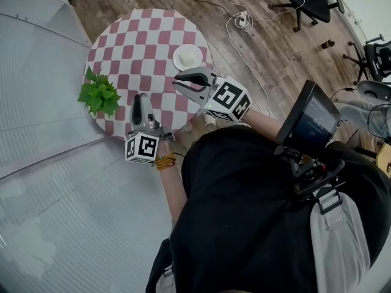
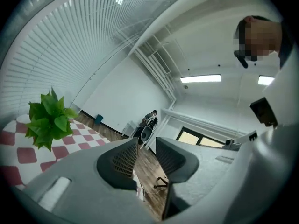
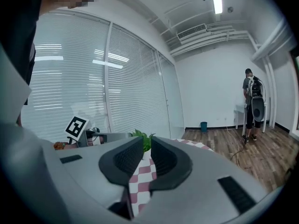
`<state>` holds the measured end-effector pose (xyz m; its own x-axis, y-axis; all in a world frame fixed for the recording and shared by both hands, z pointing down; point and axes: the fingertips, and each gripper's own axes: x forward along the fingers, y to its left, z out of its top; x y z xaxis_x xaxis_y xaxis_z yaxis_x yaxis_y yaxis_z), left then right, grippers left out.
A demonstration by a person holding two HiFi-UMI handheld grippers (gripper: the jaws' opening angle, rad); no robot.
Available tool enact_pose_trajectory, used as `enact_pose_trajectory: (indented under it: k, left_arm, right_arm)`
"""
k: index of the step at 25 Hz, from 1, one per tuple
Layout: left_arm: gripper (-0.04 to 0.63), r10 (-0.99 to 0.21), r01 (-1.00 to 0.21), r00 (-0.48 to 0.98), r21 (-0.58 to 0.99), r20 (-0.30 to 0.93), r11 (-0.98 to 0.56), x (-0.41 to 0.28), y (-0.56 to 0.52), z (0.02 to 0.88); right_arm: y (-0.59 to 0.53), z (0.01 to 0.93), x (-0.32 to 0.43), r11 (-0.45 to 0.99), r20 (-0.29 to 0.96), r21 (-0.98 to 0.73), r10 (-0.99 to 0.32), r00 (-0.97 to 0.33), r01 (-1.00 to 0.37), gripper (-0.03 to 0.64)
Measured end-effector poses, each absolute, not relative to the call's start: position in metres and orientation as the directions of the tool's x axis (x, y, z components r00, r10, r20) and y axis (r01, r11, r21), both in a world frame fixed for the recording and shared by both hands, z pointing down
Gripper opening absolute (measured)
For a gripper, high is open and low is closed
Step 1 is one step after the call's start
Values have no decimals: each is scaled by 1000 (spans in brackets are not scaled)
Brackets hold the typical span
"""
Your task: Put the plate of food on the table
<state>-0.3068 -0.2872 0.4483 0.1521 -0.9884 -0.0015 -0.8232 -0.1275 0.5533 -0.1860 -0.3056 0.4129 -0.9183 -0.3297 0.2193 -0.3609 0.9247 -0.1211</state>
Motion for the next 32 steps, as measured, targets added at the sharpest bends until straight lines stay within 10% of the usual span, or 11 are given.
enact_pose_trajectory:
  k: [32]
  left_arm:
    - [30,-952,-952,301,-83,-55,-296,-240,-277,365]
  right_arm:
    - [-296,355,-185,910,59,146,-400,-915,-389,44]
